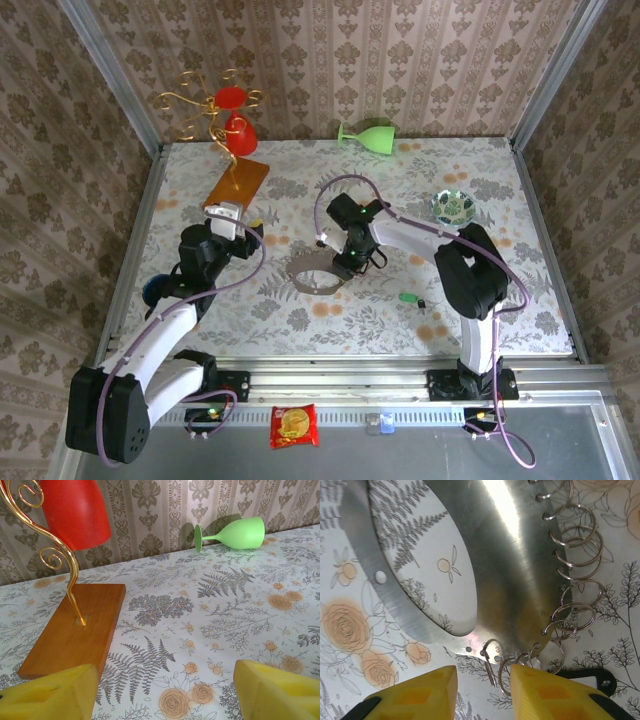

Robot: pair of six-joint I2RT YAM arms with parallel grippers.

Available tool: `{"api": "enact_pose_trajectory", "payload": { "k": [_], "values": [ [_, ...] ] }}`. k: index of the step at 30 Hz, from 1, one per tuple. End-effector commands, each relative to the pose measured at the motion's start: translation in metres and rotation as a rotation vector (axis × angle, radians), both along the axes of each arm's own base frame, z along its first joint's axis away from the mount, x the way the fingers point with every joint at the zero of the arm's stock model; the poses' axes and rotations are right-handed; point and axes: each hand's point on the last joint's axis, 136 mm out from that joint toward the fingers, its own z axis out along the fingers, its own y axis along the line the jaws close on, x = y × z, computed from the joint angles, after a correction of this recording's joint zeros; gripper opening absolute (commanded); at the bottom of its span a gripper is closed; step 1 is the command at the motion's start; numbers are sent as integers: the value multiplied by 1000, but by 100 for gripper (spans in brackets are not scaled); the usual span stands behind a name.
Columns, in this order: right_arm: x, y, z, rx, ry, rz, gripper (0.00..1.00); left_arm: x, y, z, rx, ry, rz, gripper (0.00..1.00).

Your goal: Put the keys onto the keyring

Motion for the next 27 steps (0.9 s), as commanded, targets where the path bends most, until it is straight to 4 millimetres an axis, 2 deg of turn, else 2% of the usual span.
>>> {"api": "enact_pose_trajectory", "payload": {
  "k": [1, 27],
  "values": [
    [-2, -11, -4, -100, 17, -37, 33, -1, 0, 3, -12, -5, 6, 72],
    [-12, -8, -18, -157, 77, 24, 23, 1, -1, 4, 6, -6, 1, 72]
  ]
}}
